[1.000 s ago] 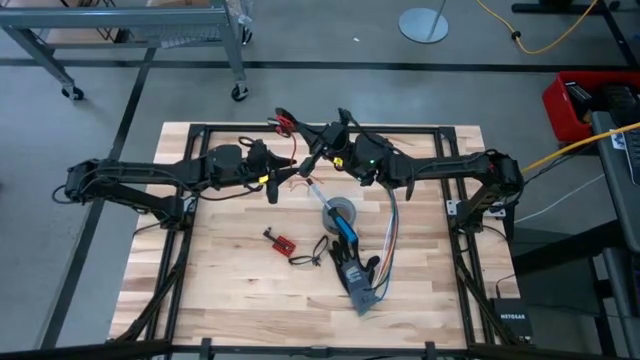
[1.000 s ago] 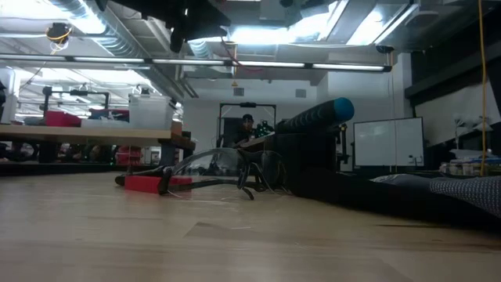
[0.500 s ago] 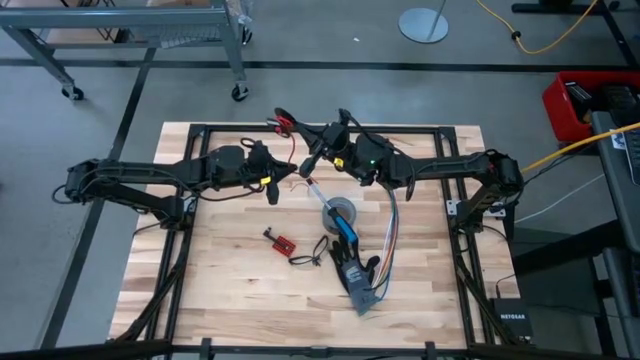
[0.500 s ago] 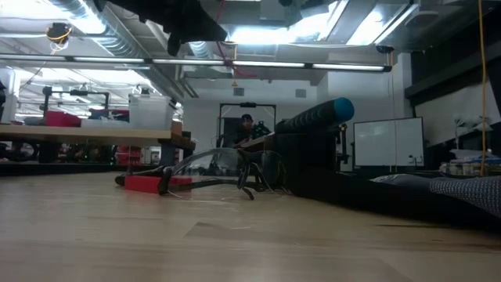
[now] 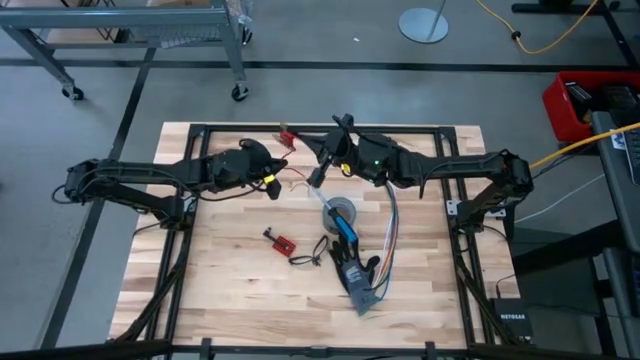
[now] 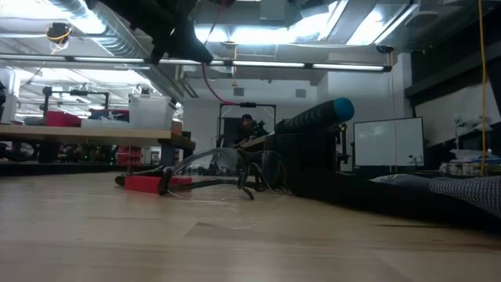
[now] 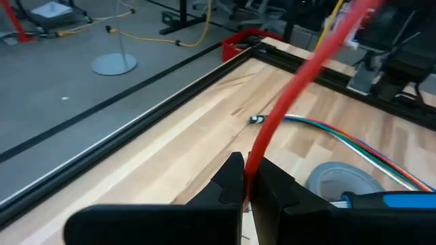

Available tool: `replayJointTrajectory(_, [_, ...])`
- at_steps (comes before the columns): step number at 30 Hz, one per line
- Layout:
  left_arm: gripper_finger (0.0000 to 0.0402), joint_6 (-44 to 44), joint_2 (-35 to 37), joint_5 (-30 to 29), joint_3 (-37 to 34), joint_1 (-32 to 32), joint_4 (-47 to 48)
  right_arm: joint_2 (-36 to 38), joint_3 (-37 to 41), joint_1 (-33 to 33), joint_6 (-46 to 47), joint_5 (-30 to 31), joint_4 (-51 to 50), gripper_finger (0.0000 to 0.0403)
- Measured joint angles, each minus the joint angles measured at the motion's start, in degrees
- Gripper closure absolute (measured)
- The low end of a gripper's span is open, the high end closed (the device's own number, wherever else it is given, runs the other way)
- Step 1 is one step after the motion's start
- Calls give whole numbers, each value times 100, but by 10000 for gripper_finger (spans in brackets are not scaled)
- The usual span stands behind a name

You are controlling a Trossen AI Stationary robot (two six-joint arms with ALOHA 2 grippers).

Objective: Coil cords
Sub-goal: Coil the red wire around the spool

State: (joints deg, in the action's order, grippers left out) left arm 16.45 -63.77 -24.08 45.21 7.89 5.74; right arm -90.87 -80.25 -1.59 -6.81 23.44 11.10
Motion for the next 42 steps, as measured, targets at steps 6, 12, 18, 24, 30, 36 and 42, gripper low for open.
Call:
replayJointTrajectory(6, [399, -43, -9, -205, -9, 8, 82, 23, 0, 235, 10, -111, -651, 403])
replayJointTrajectory(12, [399, -39, -7, -224, -13, 10, 127, 28, -2, 414, 11, 160, -1454, 403])
replayJointTrajectory(18, [399, -18, -2, -223, -13, 10, 113, 28, -6, 473, 80, 535, -2223, 403])
replayJointTrajectory(24, [399, 127, -2, -186, -13, 8, 102, 13, 36, 457, 258, 647, -2642, 403])
replayJointTrajectory(30, [399, 441, 0, -141, -15, 8, -167, 2, 235, 457, 367, 760, -2652, 403])
replayJointTrajectory(36, [399, 465, 0, 230, -15, 8, -671, 0, 391, 457, 389, 1029, -2660, 403])
replayJointTrajectory(42, [399, 809, 0, 550, -15, 3, -672, -4, 594, 450, 393, 1501, -2513, 403])
